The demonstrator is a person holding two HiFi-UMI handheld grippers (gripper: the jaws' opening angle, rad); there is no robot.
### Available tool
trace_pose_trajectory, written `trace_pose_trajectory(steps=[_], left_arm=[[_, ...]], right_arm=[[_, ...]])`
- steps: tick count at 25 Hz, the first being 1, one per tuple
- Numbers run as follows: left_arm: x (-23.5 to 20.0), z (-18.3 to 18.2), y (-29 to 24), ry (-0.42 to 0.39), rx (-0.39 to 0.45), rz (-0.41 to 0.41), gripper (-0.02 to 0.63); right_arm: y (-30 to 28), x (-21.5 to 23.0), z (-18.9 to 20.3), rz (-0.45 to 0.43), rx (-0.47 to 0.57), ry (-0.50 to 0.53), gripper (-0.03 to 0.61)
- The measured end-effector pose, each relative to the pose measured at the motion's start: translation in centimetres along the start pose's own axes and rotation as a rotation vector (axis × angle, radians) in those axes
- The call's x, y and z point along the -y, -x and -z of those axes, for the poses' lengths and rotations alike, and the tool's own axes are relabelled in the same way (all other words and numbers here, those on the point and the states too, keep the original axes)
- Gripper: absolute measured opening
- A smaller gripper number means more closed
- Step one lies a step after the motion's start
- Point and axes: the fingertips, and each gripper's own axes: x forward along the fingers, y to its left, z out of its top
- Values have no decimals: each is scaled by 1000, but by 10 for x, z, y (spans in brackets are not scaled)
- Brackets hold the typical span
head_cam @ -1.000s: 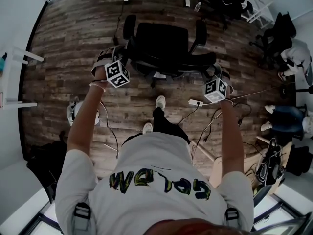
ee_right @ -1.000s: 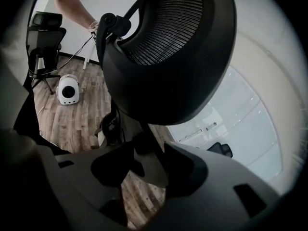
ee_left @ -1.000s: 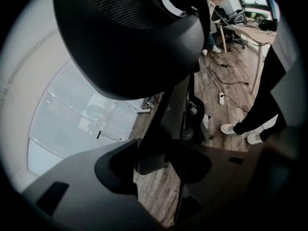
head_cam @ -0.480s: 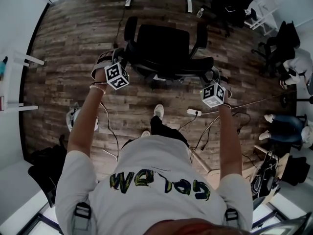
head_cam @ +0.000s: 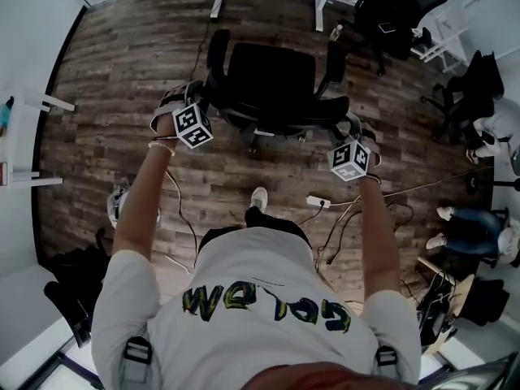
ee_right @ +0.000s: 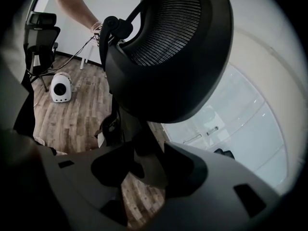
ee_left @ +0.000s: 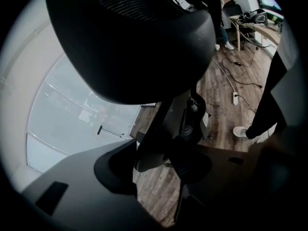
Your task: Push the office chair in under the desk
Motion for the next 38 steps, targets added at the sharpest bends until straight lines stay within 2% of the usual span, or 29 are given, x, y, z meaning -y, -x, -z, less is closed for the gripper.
trace_pose_trajectory(steps=[9,22,38], left_arm=[[-39,-15,-47,21,-27,2,215],[-96,-34,-113,31,-17,1,215],[-179,-49,-199,7,-4,8,215]], right_arm=[[-49,47,1,-2,-16,2,202],[-122,112,2,10,-48,-3,209],[-209,185,-10,18,-75,-24,210]])
